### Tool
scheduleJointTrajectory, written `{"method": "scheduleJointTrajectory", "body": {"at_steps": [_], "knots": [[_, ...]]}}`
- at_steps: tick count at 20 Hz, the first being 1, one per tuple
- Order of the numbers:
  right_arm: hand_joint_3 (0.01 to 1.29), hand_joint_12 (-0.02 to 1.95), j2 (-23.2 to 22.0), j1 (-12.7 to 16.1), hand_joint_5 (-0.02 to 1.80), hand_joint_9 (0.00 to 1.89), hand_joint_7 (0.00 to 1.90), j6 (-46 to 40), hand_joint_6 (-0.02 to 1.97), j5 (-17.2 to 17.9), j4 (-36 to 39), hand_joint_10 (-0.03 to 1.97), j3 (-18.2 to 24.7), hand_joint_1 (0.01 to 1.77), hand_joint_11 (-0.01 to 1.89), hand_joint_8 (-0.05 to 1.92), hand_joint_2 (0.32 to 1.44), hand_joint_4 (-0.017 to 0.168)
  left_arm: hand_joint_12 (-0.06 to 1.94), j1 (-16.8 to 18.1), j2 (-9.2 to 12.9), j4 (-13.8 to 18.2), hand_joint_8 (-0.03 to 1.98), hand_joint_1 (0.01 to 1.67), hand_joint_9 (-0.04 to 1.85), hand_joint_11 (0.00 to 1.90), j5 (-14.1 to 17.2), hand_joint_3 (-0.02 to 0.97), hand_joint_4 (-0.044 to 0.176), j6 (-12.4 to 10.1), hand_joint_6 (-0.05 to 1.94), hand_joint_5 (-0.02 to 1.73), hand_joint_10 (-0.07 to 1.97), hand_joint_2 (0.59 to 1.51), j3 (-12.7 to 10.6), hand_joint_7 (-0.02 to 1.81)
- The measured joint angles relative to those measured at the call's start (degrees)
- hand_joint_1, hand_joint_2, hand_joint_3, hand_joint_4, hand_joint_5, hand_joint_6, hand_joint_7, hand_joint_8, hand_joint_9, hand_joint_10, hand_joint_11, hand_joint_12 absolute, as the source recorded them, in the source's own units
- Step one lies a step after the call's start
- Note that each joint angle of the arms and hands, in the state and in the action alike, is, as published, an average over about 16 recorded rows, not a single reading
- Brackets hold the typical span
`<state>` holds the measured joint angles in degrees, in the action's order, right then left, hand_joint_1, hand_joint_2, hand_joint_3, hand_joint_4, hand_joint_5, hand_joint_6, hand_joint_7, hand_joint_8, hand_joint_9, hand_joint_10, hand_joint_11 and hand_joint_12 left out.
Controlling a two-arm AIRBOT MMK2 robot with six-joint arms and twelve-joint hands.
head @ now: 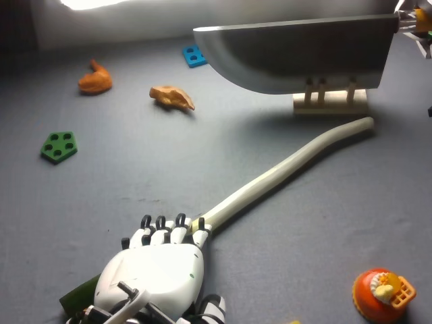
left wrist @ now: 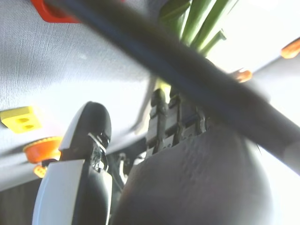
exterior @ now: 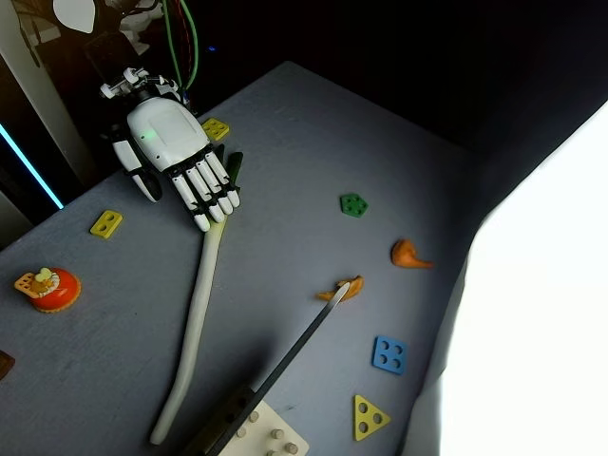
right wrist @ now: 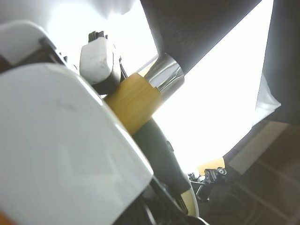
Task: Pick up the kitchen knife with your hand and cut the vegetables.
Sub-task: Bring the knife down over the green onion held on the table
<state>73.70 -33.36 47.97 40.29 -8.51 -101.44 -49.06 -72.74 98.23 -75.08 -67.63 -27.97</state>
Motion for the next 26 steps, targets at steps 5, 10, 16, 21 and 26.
{"method": "scheduleJointTrajectory", "body": {"at_steps": [5, 10, 16, 21, 26], "knots": [[0.83, 1.84, -1.1, 1.1, 1.35, 1.56, 1.48, -1.2, 1.89, 1.8, 0.1, 1.82, 0.7, 1.59, 1.61, 1.81, 0.68, 0.167, 0.28, -0.1, -0.3, -0.1, -0.02, 0.61, 0.13, 0.02, -0.3, 0.018, 0.022, 0.0, -0.01, 0.21, -0.01, 1.405, 0.0, 0.1], [0.87, 1.84, -4.0, 2.6, 1.35, 1.56, 1.49, 1.5, 1.89, 3.6, -1.1, 1.82, 4.6, 1.6, 1.61, 1.81, 0.67, 0.167, 0.3, -0.1, -0.3, -0.2, -0.02, 0.6, 0.13, 0.02, -0.4, 0.018, 0.023, 0.0, -0.01, 0.21, -0.01, 1.409, 0.0, 0.11], [0.87, 1.84, -8.6, 4.3, 1.35, 1.56, 1.49, 14.3, 1.89, 5.7, -8.9, 1.82, 14.5, 1.59, 1.61, 1.8, 0.67, 0.167, 0.32, -0.1, -0.3, -0.3, -0.02, 0.59, 0.14, 0.02, -0.4, 0.018, 0.025, 0.0, -0.01, 0.2, -0.01, 1.414, 0.0, 0.11], [0.86, 1.84, -12.8, 5.2, 1.35, 1.56, 1.49, 29.2, 1.89, 7.8, -20.9, 1.82, 26.2, 1.59, 1.61, 1.8, 0.68, 0.167, 0.32, -0.1, -0.3, -0.3, -0.02, 0.61, 0.14, 0.02, -0.4, 0.018, 0.021, 0.0, -0.01, 0.21, -0.01, 1.415, 0.0, 0.1], [0.86, 1.84, -15.0, 5.1, 1.36, 1.56, 1.49, 41.3, 1.89, 11.3, -31.8, 1.82, 36.8, 1.59, 1.61, 1.8, 0.68, 0.167, 0.32, -0.1, -0.3, -0.3, -0.02, 0.64, 0.14, 0.02, -0.4, 0.018, 0.015, 0.0, -0.01, 0.21, -0.02, 1.412, 0.0, 0.1]]}}
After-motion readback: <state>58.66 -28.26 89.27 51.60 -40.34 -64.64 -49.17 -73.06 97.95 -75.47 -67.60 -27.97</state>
